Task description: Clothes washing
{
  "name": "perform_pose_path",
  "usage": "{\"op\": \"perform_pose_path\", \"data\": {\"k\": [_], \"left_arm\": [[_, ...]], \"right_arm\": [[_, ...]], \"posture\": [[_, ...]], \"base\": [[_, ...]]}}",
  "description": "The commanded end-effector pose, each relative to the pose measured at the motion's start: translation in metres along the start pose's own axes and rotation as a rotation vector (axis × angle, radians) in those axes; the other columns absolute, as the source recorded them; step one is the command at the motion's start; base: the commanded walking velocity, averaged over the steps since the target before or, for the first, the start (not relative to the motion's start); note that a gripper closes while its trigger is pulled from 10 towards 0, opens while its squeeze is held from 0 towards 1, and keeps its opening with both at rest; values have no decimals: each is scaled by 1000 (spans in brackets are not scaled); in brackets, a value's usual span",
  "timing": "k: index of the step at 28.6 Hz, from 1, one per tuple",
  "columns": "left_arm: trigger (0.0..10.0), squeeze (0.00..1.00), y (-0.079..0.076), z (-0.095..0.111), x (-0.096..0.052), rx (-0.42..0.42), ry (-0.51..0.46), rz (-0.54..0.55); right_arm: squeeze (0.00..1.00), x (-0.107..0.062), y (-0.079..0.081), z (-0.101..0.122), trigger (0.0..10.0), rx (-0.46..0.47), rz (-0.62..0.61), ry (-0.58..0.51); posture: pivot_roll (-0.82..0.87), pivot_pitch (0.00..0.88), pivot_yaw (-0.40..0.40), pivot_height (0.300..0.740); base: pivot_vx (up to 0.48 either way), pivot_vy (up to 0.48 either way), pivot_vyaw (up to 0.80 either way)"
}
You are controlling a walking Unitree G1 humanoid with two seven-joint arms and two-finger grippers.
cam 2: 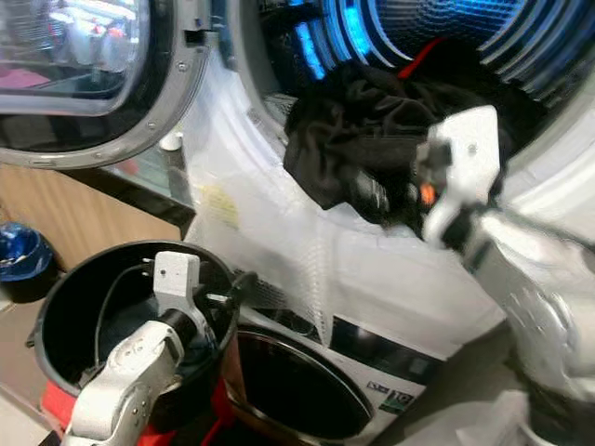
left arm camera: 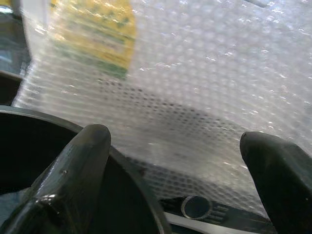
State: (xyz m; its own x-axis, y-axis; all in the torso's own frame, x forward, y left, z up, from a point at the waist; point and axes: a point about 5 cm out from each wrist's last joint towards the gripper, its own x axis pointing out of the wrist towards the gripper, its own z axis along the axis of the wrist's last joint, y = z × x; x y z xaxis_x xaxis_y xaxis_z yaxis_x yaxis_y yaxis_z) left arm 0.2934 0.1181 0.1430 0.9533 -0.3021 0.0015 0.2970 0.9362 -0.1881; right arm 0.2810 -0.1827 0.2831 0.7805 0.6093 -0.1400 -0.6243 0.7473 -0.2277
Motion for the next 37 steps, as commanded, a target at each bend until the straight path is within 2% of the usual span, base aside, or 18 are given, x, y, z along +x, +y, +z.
{"op": "perform_pose_path", "data": {"k": [1, 6, 12, 17, 18, 19, 20, 21, 22, 23, 24, 25, 27, 28, 30, 31, 34, 37], "left_arm": [[10000, 0, -5, -2, 1, -12, 9, -20], [10000, 0, -4, -2, 1, -10, 9, -17], [10000, 0, -4, -2, 1, -9, 12, -20], [10000, 0, -5, -2, 3, -7, 13, -26], [10000, 0, -5, -2, 3, -7, 13, -26], [10000, 0, -5, -2, 4, -7, 12, -27], [10000, 0, -5, -1, 4, -7, 11, -26], [10000, 0, -5, -1, 4, -7, 10, -26], [10000, 0, -5, -1, 4, -7, 10, -26], [10000, 0, -5, -1, 4, -6, 9, -26], [10000, 0, -5, -1, 4, -6, 8, -26], [10000, 0, -5, -1, 4, -5, 7, -26], [10000, 0, -5, 0, 4, -4, 5, -25], [10000, 0, -4, 0, 4, -3, 2, -24], [10000, 0, -4, 1, 4, -3, 1, -24], [10000, 0, -4, 1, 4, -3, -1, -24], [10000, 0, -5, 1, 5, -3, -7, -27], [10000, 0, -6, 2, 6, -3, -11, -29]], "right_arm": [[0, -1, -5, -1, 10000, -42, -47, 42], [0, -3, -12, -10, 10000, -56, -97, 132], [0, -10, -17, -17, 10000, -159, -113, 218], [0, -15, -33, -31, 10000, -337, -226, 403], [0, -15, -33, -31, 10000, -337, -226, 403], [0, -14, -39, -32, 10000, -333, -275, 407], [0, -12, -43, -30, 10000, -326, -324, 391], [0, -9, -54, -23, 10000, -315, -438, 339], [0, -9, -54, -23, 10000, -315, -438, 339], [0, -6, -59, -15, 10000, -297, -513, 264], [0, -4, -60, -12, 10000, -290, -528, 229], [0, 1, -57, -2, 10000, -286, -526, 134], [0, 5, -51, 8, 10000, -286, -505, 52], [0, 10, -46, 16, 10000, -256, -504, -29], [0, 11, -46, 18, 10000, -248, -506, -46], [0, 20, -37, 27, 10000, -172, -467, -138], [0, 36, -20, 44, 10000, -188, -411, -262], [0, 41, -21, 50, 10000, -194, -420, -295]], "posture": [[-169, 32, -137, 740], [-171, 38, -136, 740], [-174, 40, -135, 740], [-179, 34, -132, 740], [-179, 34, -132, 740], [-178, 34, -132, 740], [-178, 34, -132, 740], [-179, 35, -131, 740], [-179, 35, -131, 740], [-175, 33, -130, 740], [-175, 33, -130, 740], [-171, 30, -128, 740], [-169, 26, -127, 740], [-168, 22, -127, 740], [-168, 22, -127, 740], [-167, 20, -126, 740], [-160, 9, -125, 740], [-153, 6, -127, 740]], "base": [[0, 0, 0], [0, 0, 0], [0, 0, 0], [0, 0, 0], [0, 0, 0], [0, 0, 0], [0, 0, 0], [0, 0, 0], [0, 0, 0], [0, 0, 0], [0, 0, 0], [0, 0, 0], [0, 0, 0], [0, 0, 0], [0, 0, 0], [0, 0, 0], [0, 0, 0], [0, 0, 0]]}}
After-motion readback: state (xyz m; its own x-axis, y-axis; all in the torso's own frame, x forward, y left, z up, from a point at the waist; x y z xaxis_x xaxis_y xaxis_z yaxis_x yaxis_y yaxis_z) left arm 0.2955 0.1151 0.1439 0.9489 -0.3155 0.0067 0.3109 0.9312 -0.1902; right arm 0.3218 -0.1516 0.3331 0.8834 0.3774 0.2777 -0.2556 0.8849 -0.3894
